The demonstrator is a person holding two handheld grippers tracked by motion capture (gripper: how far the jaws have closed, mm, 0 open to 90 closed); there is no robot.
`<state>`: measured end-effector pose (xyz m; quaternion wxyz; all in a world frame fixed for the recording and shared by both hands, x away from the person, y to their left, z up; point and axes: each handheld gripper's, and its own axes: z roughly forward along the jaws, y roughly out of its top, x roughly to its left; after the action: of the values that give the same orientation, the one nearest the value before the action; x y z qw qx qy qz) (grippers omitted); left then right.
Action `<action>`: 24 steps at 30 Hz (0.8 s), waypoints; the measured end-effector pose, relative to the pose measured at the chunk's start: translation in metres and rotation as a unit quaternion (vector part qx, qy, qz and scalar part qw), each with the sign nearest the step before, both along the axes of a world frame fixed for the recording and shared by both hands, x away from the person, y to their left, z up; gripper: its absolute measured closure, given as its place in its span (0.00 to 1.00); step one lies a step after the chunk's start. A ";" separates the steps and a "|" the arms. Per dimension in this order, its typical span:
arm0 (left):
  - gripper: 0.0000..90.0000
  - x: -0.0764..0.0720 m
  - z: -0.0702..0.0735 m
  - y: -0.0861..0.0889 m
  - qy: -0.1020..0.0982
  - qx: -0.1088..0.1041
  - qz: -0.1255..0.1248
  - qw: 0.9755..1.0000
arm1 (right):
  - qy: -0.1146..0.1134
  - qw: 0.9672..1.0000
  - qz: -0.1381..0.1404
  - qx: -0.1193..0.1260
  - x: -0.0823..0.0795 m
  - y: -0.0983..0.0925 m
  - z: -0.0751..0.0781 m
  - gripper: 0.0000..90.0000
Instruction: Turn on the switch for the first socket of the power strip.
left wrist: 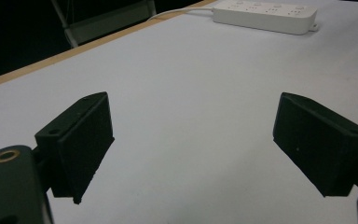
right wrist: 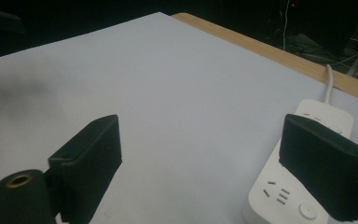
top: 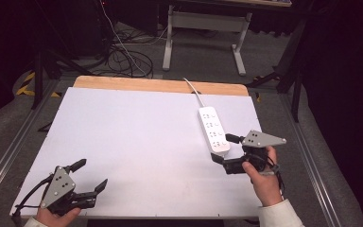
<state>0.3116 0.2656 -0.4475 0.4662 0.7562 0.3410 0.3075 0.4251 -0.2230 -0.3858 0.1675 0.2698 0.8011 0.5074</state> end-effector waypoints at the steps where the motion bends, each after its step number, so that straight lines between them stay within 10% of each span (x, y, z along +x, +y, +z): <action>1: 0.14 0.000 0.000 0.000 0.000 0.000 0.000 1.000 | 0.000 1.000 0.000 0.000 -0.003 0.000 -0.002 0.15; 24: 0.14 0.000 0.000 0.000 0.002 0.001 0.000 1.000 | 0.038 0.999 0.002 0.019 -0.036 -0.002 -0.075 0.13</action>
<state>0.3117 0.2656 -0.4477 0.4650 0.7572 0.3418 0.3059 0.3895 -0.2254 -0.4604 0.1309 0.2902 0.7976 0.5124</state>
